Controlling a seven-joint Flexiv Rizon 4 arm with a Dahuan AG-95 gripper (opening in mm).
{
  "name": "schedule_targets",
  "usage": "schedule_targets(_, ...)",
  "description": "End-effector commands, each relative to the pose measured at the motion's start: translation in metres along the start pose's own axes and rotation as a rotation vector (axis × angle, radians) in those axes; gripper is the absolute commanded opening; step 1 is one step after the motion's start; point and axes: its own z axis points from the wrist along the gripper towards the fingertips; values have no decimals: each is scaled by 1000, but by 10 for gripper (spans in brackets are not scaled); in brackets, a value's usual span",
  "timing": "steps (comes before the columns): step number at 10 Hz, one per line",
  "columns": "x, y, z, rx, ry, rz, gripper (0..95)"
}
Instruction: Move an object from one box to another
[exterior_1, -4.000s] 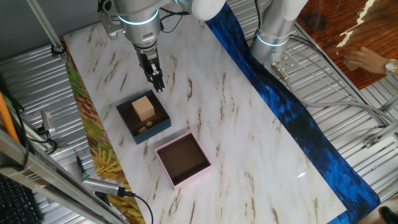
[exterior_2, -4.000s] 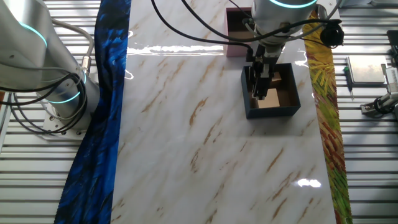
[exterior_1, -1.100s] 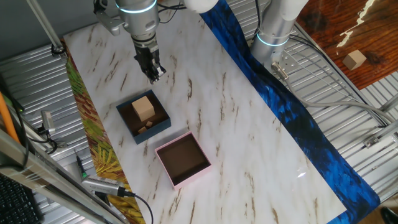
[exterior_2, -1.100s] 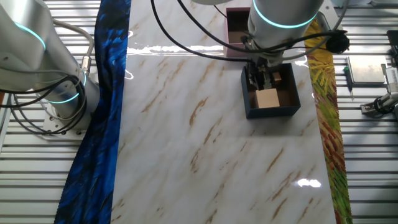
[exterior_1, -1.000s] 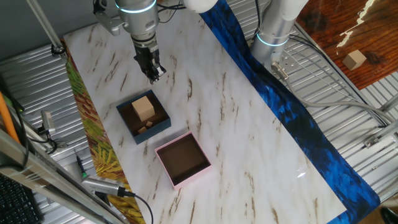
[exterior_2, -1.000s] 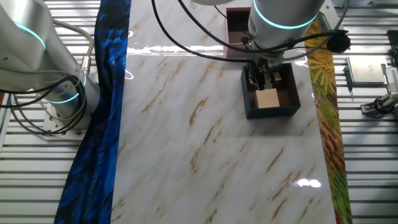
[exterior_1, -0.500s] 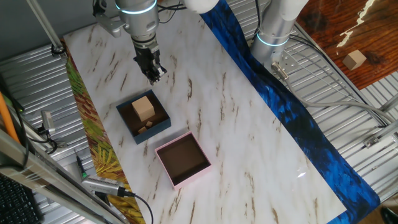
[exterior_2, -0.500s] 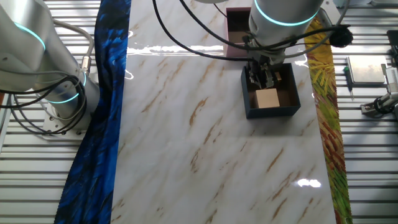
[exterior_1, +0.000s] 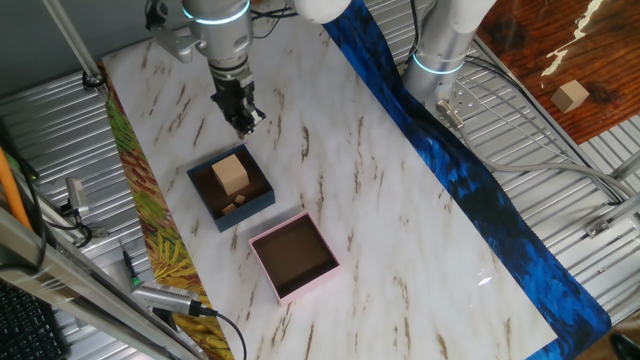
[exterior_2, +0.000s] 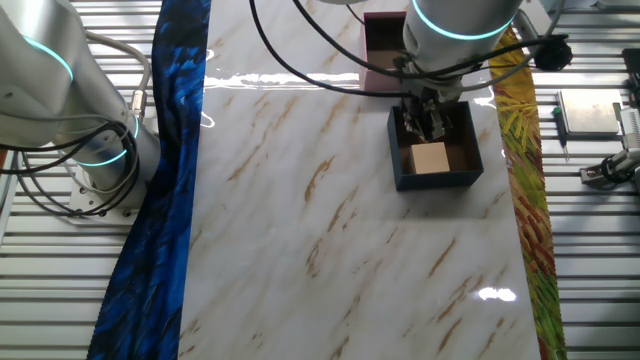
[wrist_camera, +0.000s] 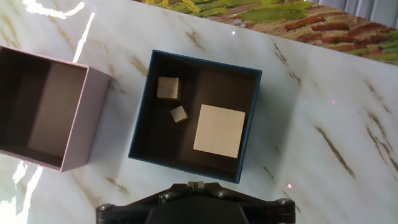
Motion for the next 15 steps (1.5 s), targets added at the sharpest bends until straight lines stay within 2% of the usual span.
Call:
schedule_targets(1, -10, -2, 1, 0, 0, -3, 0)
schedule_targets(6, -44, -6, 15, -5, -17, -10, 0)
schedule_targets(9, -60, -2, 20, -2, -22, -10, 0)
schedule_targets(12, -65, 5, 27, 2, -30, -20, 0)
schedule_targets(15, -65, 7, 28, 7, -26, -18, 0)
